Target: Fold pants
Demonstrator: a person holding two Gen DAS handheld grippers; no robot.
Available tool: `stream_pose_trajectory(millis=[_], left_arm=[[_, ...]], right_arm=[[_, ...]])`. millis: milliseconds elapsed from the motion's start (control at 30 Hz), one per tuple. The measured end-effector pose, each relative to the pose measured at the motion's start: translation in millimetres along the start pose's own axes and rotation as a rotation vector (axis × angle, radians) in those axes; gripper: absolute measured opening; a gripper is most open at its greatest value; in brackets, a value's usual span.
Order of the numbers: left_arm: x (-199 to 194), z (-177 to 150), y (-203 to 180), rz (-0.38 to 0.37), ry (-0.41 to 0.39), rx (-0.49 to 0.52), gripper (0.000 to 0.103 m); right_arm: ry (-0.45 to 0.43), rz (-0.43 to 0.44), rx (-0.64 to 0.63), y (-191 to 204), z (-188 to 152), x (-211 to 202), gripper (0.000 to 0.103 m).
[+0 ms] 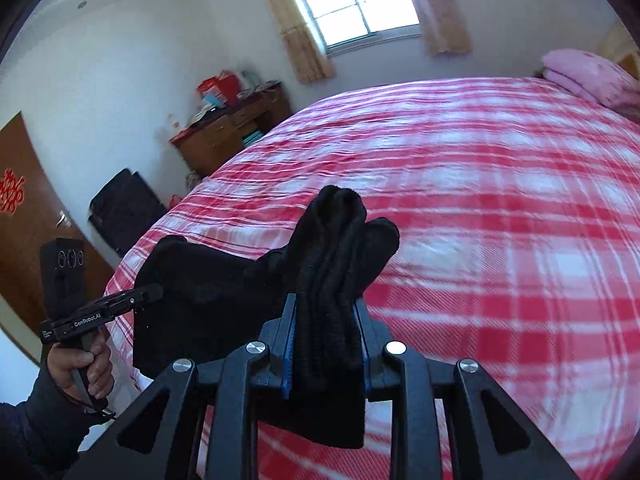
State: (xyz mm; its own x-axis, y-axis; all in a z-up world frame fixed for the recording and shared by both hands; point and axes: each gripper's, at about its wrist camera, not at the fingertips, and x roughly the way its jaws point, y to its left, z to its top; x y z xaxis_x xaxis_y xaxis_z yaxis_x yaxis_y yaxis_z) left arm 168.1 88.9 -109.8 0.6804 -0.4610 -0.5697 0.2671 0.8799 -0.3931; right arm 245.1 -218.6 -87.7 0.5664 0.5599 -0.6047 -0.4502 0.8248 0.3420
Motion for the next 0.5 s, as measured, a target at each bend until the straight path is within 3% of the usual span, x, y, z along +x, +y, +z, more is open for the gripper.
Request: stream_pose_trajectory(millis=[200, 500], left_arm=[[-13.3, 10.0, 36.7, 0.073, -0.045, -0.038, 0.011], [-22.5, 16.0, 85.4, 0.176, -0.076, -0.081, 0.011]], right_arm=[[0.028, 0.053, -0.055, 25.0, 32.9, 52.3, 0.025], [0.047, 0.108, -0.077, 51.8, 52.4, 118.5, 0.025]])
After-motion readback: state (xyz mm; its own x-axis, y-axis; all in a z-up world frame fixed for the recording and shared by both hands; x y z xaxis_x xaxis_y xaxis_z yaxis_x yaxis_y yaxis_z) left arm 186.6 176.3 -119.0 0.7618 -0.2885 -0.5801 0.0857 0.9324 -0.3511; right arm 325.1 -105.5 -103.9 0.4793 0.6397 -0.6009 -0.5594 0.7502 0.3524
